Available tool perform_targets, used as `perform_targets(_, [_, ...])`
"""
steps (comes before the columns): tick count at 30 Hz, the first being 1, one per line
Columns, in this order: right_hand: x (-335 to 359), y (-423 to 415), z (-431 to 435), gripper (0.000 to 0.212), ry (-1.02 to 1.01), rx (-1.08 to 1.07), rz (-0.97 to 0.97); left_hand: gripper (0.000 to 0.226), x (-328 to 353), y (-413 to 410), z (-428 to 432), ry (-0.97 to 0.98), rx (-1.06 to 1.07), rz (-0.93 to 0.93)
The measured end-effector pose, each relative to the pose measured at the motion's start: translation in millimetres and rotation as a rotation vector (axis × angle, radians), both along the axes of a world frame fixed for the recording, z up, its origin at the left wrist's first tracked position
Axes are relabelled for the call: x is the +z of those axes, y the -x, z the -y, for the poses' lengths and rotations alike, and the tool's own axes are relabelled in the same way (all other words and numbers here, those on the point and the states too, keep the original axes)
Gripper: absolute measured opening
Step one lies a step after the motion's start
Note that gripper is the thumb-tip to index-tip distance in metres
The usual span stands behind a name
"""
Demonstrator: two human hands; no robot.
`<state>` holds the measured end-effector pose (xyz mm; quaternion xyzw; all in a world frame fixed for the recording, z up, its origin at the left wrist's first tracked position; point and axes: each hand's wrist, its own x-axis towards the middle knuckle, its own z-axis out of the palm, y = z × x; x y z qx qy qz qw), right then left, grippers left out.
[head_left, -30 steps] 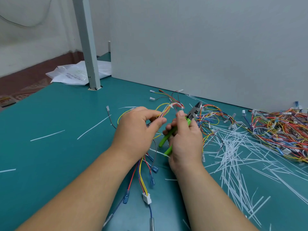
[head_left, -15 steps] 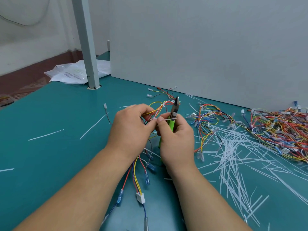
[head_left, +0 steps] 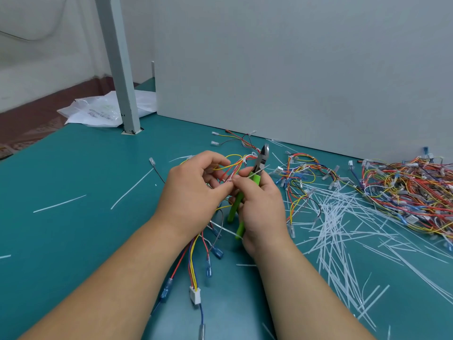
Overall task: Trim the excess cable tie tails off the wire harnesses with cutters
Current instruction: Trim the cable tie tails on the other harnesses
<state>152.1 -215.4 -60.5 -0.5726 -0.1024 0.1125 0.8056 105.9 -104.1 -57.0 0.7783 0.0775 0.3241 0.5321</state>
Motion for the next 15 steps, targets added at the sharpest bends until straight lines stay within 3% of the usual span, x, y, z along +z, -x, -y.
perform_targets(4, [-1.1,-6.0,0.6,0.027,-0.173,-0.055,-0.182,0.044,1.6,0.5,3.4,0.017,-0.053,-0.01])
perform_targets(8, [1.4,-12.4,3.8,0.027,-0.353,-0.031,-0.346,0.037,3.9,1.4,1.9,-0.063,0.059,0.024])
perform_targets(12, [4.2,-15.7,8.2,0.026,-0.48,-0.037,-0.413,0.006,10.2,2.9,-9.5,-0.036,0.233,0.035])
perform_targets(15, [6.1,-17.2,10.7,0.027,-0.541,-0.027,-0.424,0.031,10.1,1.7,-14.8,0.082,0.2,-0.006])
